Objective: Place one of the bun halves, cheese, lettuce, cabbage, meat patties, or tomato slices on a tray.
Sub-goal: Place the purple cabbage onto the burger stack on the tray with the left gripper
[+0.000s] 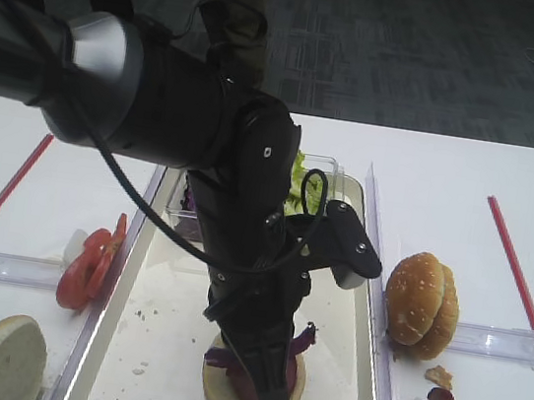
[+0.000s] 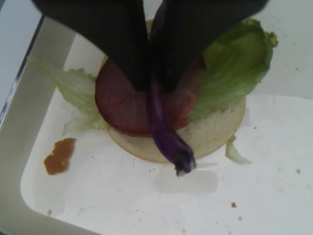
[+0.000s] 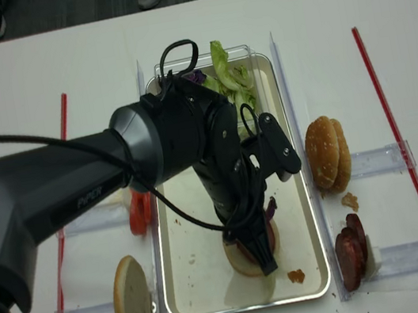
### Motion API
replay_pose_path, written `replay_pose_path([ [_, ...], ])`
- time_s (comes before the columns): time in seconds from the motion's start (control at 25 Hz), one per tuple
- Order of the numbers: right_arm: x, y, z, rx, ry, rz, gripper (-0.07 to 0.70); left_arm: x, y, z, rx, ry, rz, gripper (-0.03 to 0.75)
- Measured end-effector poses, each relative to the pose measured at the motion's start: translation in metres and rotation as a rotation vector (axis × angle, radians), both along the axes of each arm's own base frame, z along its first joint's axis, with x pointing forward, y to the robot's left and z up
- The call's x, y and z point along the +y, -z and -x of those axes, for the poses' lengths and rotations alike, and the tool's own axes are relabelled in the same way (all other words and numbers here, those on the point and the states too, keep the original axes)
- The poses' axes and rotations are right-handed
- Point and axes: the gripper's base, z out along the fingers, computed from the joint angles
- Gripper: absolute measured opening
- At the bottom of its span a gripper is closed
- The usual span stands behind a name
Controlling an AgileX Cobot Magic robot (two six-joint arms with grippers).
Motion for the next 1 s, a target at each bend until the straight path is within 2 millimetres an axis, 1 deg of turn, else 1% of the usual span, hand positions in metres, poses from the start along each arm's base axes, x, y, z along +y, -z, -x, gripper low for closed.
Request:
replay_pose_path([
  [0.44, 0.0000, 0.0000, 0.0000, 0.000, 0.001, -0.002, 0.438, 0.0006, 0.0001, -0.0001, 0.013, -0.062, -0.005, 0.045],
  [0.56, 0.0000, 0.0000, 0.0000, 0.000, 0.001, -0.002, 0.438, 0.0007, 0.0002, -0.0002, 0.011, -0.064, -0.007, 0.062],
  [0.64, 0.0000, 0.0000, 0.0000, 0.000, 0.001, -0.002, 0.438, 0.0008, 0.0002, -0.0003, 0.011, -0.064, -0.007, 0.082],
  [1.0, 0.0000, 0.0000, 0.0000, 0.001, 0.002, -0.004, 0.437, 0.0010, 0.0002, -0.0002, 0.012, -0.067, -0.009, 0.230],
])
